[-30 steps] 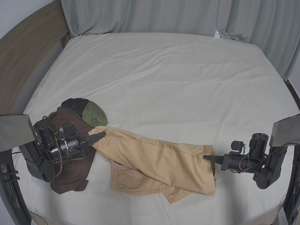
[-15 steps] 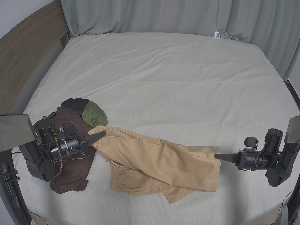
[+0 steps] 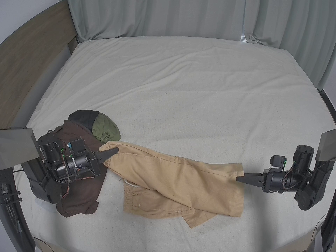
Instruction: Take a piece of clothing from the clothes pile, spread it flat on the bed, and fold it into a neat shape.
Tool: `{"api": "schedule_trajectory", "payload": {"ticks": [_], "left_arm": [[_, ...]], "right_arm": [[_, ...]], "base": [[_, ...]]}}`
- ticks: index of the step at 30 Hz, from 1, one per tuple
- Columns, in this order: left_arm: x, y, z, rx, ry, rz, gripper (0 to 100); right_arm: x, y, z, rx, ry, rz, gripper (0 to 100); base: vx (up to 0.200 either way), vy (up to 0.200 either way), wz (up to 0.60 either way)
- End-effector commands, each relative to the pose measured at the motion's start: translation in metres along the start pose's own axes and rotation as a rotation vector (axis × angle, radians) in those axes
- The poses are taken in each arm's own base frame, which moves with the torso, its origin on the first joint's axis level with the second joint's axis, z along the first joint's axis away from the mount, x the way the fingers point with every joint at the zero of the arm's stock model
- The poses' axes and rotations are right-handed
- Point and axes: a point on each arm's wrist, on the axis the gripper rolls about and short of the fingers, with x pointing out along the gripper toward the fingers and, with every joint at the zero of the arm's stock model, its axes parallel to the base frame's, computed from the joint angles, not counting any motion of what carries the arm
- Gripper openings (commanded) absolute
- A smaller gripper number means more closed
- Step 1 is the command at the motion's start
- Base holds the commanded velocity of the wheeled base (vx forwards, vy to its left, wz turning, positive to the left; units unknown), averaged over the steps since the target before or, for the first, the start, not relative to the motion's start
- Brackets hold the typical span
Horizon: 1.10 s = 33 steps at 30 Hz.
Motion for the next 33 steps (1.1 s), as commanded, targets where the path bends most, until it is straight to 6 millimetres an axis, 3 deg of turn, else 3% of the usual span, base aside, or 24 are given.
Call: {"api": "schedule_trajectory", "payload": {"ticks": [1, 10, 33], "left_arm": [[0.000, 0.000, 0.000, -0.001, 0.000, 0.000, 0], [0.000, -0.001, 0.002, 0.005, -0.004, -0.001, 0], [-0.001, -0.001, 0.000, -0.001, 0.001, 0.000, 0]], "right_arm": [[0.013, -0.004, -0.011, 0.029, 0.047, 0.014, 100], [0.036, -0.017, -0.026, -0.036, 0.079, -0.038, 100], [0.044, -0.016, 0.002, -0.090, -0.027, -0.067, 100]], "base": [[0.000, 0.000, 0.00], [0.000, 0.000, 0.00], [0.000, 0.000, 0.00]]}}
